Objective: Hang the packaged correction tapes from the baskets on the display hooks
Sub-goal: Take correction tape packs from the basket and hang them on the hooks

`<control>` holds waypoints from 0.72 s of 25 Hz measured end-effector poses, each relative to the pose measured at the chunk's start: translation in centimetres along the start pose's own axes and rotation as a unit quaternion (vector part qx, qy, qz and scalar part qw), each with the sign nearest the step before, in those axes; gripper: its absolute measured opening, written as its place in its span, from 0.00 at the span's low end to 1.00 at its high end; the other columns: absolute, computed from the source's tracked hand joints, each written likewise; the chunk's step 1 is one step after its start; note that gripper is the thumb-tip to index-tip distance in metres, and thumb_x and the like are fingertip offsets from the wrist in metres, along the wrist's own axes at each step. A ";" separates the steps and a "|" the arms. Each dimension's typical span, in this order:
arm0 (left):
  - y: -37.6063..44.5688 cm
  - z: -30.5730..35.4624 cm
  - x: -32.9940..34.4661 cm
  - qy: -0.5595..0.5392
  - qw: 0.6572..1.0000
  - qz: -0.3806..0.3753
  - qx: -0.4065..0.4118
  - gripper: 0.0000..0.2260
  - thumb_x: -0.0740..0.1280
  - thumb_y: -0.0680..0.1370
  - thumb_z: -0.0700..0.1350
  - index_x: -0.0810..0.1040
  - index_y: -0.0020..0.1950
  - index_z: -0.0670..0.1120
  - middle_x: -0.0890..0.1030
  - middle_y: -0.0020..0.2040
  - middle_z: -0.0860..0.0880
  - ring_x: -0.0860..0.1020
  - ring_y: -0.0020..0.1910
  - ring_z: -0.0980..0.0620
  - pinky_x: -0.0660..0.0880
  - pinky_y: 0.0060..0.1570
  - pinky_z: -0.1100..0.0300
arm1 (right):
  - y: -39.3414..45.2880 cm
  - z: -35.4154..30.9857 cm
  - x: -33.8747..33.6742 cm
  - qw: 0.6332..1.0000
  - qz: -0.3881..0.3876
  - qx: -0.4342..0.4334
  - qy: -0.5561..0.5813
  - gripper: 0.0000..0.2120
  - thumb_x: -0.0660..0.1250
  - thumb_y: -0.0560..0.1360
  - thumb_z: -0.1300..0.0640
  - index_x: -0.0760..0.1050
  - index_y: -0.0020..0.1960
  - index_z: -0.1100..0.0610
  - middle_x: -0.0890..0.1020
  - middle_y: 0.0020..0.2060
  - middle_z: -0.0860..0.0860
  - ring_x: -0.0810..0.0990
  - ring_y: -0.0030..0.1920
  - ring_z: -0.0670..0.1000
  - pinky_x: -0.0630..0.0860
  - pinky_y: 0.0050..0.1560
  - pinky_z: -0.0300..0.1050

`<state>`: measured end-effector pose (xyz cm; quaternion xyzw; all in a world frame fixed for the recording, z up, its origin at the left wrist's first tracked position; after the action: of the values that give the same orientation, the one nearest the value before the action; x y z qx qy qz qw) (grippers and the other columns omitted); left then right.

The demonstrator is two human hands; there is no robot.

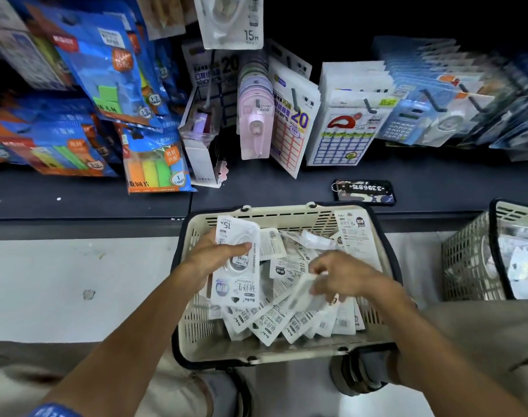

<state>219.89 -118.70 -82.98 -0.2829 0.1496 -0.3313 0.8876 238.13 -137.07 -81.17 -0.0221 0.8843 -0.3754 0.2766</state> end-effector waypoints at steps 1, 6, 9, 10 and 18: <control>0.1 0.0 -0.2 -0.002 1.000 0.000 -0.003 0.19 0.80 0.71 0.42 0.81 0.59 0.52 0.88 0.53 0.52 0.86 0.52 0.50 0.81 0.56 0.52 | -0.4 -2.2 -2.1 0.997 0.033 -0.057 0.049 0.08 0.74 0.75 0.62 0.80 0.43 0.51 0.84 0.49 0.50 0.86 0.41 0.50 0.79 0.33 0.37; -0.1 1.0 0.1 -0.084 0.996 -0.035 -0.019 0.22 0.76 0.70 0.42 0.80 0.64 0.46 0.87 0.56 0.43 0.85 0.56 0.38 0.78 0.63 0.38 | -3.3 -10.2 -5.8 0.908 0.118 -0.275 0.292 0.21 0.64 0.71 0.81 0.82 0.42 0.56 0.84 0.60 0.50 0.84 0.58 0.48 0.83 0.50 0.43; -0.3 2.1 0.4 -0.134 0.989 -0.055 0.009 0.28 0.80 0.67 0.46 0.80 0.65 0.45 0.87 0.56 0.43 0.85 0.56 0.40 0.79 0.62 0.42 | -2.1 -8.3 -3.6 0.853 0.101 -0.237 0.455 0.23 0.55 0.68 0.82 0.82 0.45 0.63 0.85 0.59 0.53 0.82 0.62 0.52 0.82 0.48 0.43; -0.4 2.3 0.4 -0.142 0.989 -0.048 0.018 0.29 0.83 0.65 0.47 0.81 0.64 0.45 0.87 0.55 0.44 0.86 0.55 0.42 0.80 0.60 0.45 | -1.7 -7.8 -2.9 0.833 0.105 -0.226 0.493 0.19 0.56 0.68 0.79 0.82 0.44 0.64 0.85 0.56 0.56 0.82 0.60 0.54 0.81 0.49 0.44; -1.3 3.3 1.5 -0.170 0.984 -0.016 0.052 0.33 0.83 0.59 0.52 0.80 0.62 0.47 0.88 0.52 0.48 0.87 0.51 0.48 0.82 0.53 0.50 | -0.4 -7.0 -1.5 0.825 0.243 -0.182 0.476 0.44 0.79 0.67 0.69 0.65 0.73 0.41 0.75 0.62 0.41 0.81 0.57 0.44 0.82 0.46 0.42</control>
<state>221.85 -119.12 -79.69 -0.2908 -0.0258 -0.3002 0.9081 235.81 -132.36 -76.23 0.3250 0.9352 -0.0926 -0.1057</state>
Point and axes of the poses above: each hand's wrist, its own y-axis towards the middle knuckle, its own x-axis out of the palm, z = x × y, the point moved 7 cm from there along y, towards the middle knuckle
